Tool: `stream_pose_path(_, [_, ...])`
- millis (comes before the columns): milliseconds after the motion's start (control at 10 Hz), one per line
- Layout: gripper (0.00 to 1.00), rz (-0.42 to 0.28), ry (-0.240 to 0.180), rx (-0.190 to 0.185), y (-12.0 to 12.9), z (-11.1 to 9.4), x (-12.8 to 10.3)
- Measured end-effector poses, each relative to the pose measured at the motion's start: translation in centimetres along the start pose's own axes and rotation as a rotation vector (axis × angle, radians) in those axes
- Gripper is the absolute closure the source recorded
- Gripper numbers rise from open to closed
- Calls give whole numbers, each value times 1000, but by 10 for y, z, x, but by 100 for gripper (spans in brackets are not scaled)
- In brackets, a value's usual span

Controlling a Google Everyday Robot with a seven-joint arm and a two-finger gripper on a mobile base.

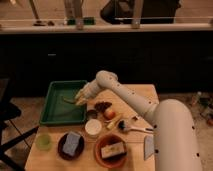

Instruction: Place pepper in tray

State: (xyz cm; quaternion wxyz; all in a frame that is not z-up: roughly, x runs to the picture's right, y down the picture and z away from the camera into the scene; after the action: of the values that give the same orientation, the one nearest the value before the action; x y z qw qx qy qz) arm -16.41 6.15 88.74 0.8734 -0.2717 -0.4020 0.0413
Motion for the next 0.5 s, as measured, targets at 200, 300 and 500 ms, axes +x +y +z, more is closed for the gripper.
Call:
stream_pose_path(200, [81,0,-3,-1,1,2,0])
stream_pose_path(300, [81,0,-4,-3,2,3,0])
stream_pose_path(500, [81,2,-7,-4,2,5,0])
